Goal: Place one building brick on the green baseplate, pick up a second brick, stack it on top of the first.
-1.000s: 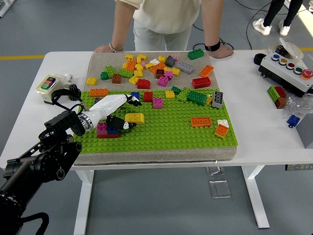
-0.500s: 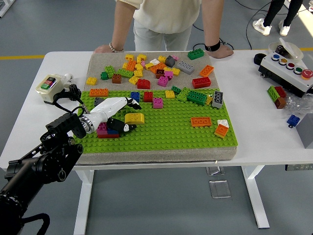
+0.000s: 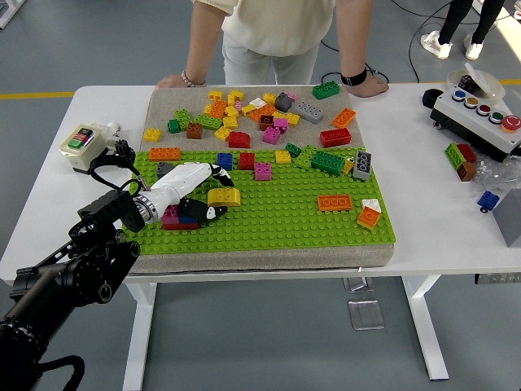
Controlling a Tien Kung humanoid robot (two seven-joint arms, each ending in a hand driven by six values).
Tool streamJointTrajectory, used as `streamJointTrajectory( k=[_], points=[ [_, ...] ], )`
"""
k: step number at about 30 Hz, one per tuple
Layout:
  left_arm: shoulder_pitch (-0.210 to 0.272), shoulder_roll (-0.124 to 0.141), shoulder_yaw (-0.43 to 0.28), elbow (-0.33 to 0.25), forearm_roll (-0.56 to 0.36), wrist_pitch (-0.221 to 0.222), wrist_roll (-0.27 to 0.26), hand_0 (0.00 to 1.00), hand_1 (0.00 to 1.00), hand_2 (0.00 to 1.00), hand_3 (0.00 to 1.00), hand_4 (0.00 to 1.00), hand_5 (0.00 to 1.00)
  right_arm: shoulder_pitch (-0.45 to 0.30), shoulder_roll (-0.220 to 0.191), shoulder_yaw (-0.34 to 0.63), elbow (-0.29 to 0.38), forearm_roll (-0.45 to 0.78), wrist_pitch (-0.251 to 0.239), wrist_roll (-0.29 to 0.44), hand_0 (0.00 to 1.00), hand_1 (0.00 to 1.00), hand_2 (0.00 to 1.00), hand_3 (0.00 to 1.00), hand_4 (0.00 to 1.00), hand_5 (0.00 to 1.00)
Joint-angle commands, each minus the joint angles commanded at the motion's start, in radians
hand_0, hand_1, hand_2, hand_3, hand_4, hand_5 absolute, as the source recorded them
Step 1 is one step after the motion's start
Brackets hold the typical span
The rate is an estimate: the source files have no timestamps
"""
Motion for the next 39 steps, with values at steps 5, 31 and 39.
streamJointTrajectory(
  k=[5, 31, 39],
  points=[
    [0.000, -0.001, 0.001, 0.007, 0.000, 0.006, 0.000, 0.823, 0.736, 0.647, 0.610, 0.721, 0.108, 0.000, 0.000, -0.001, 0.000, 0.001, -0.001, -0.001, 0.741, 0.660, 0.713, 0.604, 0.921, 0.501],
    [0.010, -0.001, 0.010, -0.002, 0.000, 0.070, -0.006, 0.757, 0.645, 0.568, 0.552, 0.553, 0.002, -0.003, 0.002, -0.009, 0.000, 0.000, -0.007, -0.001, 0.742, 0.662, 0.713, 0.605, 0.924, 0.503],
    [0.018, 0.007, -0.001, -0.048, 0.000, 0.060, -0.009, 0.759, 0.640, 0.566, 0.551, 0.549, 0.002, -0.005, 0.002, -0.004, 0.000, -0.001, -0.005, -0.001, 0.741, 0.661, 0.713, 0.605, 0.923, 0.503]
  ],
)
